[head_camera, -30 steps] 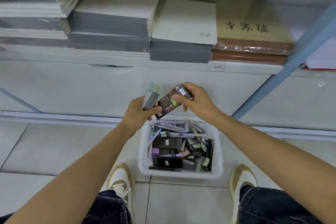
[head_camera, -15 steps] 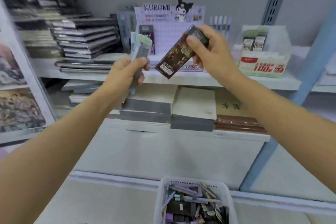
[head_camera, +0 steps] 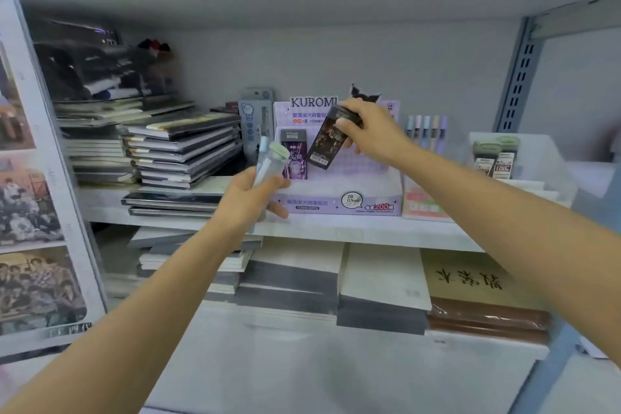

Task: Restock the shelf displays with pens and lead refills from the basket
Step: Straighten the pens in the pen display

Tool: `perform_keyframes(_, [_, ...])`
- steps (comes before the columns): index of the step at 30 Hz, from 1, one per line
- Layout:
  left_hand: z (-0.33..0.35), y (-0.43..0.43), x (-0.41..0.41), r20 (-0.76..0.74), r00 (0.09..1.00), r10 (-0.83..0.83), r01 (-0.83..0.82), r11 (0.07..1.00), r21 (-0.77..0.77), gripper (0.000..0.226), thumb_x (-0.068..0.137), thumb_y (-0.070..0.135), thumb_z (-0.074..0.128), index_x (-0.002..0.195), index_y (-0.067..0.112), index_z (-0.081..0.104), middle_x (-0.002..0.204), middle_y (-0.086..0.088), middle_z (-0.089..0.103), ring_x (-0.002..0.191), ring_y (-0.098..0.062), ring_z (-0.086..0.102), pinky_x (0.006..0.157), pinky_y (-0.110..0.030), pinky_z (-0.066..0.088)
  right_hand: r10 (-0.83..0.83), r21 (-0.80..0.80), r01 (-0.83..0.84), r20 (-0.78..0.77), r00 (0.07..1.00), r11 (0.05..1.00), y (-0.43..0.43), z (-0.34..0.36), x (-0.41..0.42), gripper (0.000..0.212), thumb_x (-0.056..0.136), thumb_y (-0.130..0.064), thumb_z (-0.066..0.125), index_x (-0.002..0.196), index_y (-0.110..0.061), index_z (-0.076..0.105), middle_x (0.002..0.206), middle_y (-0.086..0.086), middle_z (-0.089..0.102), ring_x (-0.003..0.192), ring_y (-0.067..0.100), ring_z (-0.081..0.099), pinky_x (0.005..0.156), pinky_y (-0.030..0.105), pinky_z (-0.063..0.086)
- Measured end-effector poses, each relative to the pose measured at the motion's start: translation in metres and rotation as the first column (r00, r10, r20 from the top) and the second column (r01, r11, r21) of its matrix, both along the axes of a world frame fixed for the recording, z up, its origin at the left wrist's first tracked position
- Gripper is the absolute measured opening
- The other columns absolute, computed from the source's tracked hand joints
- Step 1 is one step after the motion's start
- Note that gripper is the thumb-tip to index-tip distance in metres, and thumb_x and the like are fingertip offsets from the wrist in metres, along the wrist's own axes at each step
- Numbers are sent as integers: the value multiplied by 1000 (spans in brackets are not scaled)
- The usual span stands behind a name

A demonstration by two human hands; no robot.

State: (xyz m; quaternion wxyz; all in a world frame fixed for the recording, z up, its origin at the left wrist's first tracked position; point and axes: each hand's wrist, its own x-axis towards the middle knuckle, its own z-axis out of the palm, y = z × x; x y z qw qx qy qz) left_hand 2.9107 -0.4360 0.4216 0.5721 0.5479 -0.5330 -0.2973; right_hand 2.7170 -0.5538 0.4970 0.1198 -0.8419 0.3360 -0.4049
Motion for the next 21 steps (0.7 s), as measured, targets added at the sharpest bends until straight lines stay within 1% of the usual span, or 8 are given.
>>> perform_keyframes(2, [-6,-3,1,16,1000,-16,16,1000,8,19,96,27,55,112,16,58,106,-1,71,56,-20,65,42,-13,38,14,-4,-15,-57,998,1000,-5,1,6,12,100,-14,48,108,-12,56,93,5,61,67,8,60,50,10,44])
perform_keyframes(4, [-10,-6,2,28,1000,-10,11,1000,-22,20,98,26,54,114,15,58,104,-2,72,57,-23,65,43,-10,39,21,6,-21,-139,990,1000,-9,1,11,15,101,-14,47,110,-7,56,95,5,61,70,10,60,51,12,44])
perform_keyframes(6, [-13,-8,3,42,999,12,-9,999,-50,20,98,25,52,113,14,59,103,-2,72,57,-25,64,44,-10,40,21,0,-22,-240,970,1000,-13,1,13,14,101,-15,47,109,-7,55,94,3,60,70,10,59,55,16,47])
perform_keyframes(8, [-14,-10,2,68,997,37,-33,998,-55,18,98,26,52,111,16,60,101,-1,72,56,-23,64,46,-11,42,-4,-37,-8,-318,948,999,-15,3,12,12,101,-17,46,106,-8,54,94,4,61,69,11,58,62,26,51])
perform_keyframes(10, [-14,-10,1,60,997,39,-35,997,-63,16,98,26,52,109,17,60,99,-1,73,53,-21,62,48,-13,44,-3,-32,-9,-340,940,999,-18,6,11,11,101,-18,46,104,-10,53,95,6,63,71,15,63,66,32,55])
perform_keyframes(14, [-14,-9,1,45,998,50,-47,996,-77,16,98,24,52,109,15,59,94,0,74,50,-18,60,44,-12,40,24,-5,-28,-332,943,1000,-20,4,15,7,101,-17,47,103,-13,52,95,6,63,72,17,65,67,32,57])
perform_keyframes(18, [-14,-6,3,47,997,64,-60,995,-81,16,98,23,51,111,16,58,93,0,74,49,-16,59,42,-10,38,35,-4,-41,-410,911,999,-21,8,21,9,101,-18,44,103,-12,51,95,6,62,67,15,60,62,28,51])
perform_keyframes(21, [-14,-3,5,44,997,60,-57,995,-81,16,98,23,51,110,15,58,92,0,75,48,-16,58,42,-10,37,57,16,-56,-453,890,998,-19,10,22,6,102,-19,45,99,-16,49,92,5,60,67,15,57,61,27,47])
